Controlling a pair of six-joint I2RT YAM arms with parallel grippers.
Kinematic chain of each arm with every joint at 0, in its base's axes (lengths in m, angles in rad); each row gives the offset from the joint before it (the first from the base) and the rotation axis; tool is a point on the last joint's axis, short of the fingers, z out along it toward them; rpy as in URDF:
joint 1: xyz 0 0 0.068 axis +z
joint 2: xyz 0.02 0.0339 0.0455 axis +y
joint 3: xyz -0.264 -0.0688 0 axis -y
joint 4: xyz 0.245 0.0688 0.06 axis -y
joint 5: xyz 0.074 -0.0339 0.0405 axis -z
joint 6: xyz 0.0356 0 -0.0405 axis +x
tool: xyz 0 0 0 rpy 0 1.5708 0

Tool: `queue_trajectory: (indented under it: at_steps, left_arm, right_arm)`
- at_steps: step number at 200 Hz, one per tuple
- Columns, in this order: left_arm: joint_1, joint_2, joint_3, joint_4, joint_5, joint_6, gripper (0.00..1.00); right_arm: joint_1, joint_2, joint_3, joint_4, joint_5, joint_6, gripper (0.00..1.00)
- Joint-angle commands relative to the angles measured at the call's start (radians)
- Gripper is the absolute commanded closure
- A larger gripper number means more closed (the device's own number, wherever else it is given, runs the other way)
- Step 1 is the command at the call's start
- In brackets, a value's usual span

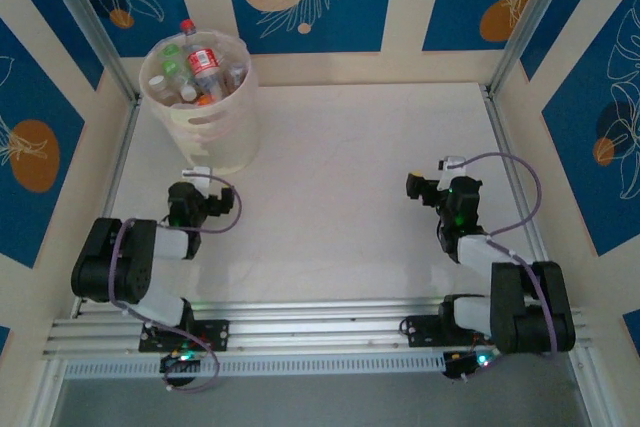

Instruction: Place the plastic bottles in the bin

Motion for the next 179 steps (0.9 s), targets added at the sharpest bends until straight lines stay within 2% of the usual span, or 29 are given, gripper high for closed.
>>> queue_trajectory:
  at_steps: [1, 26, 49, 60, 71, 80, 179]
  left_arm:
    - [0.013, -0.002, 0.055, 0.002, 0.054, 0.011, 0.01]
    - [0.014, -0.005, 0.059, -0.010, 0.054, 0.012, 0.01]
    - [0.014, -0.006, 0.058, -0.010, 0.053, 0.012, 0.01]
    - [0.013, -0.005, 0.057, -0.009, 0.051, 0.014, 0.00]
    - [0.012, -0.004, 0.057, -0.008, 0.051, 0.014, 0.00]
    - [0.012, -0.005, 0.057, -0.009, 0.051, 0.014, 0.01]
    - [0.012, -0.004, 0.060, -0.011, 0.049, 0.014, 0.00]
  right_arm:
    - [-0.009, 0.056, -0.008, 0.152, -0.086, -0.017, 0.01]
    - [-0.017, 0.161, -0.003, 0.260, -0.169, -0.006, 0.01]
    - [-0.007, 0.295, 0.031, 0.331, -0.197, -0.026, 0.01]
    - [-0.007, 0.271, 0.067, 0.220, -0.204, -0.040, 0.01]
    - [-0.008, 0.292, 0.081, 0.228, -0.188, -0.026, 0.01]
    - [-0.011, 0.282, 0.107, 0.155, -0.166, -0.016, 0.01]
    - [-0.005, 0.287, 0.099, 0.177, -0.155, -0.020, 0.01]
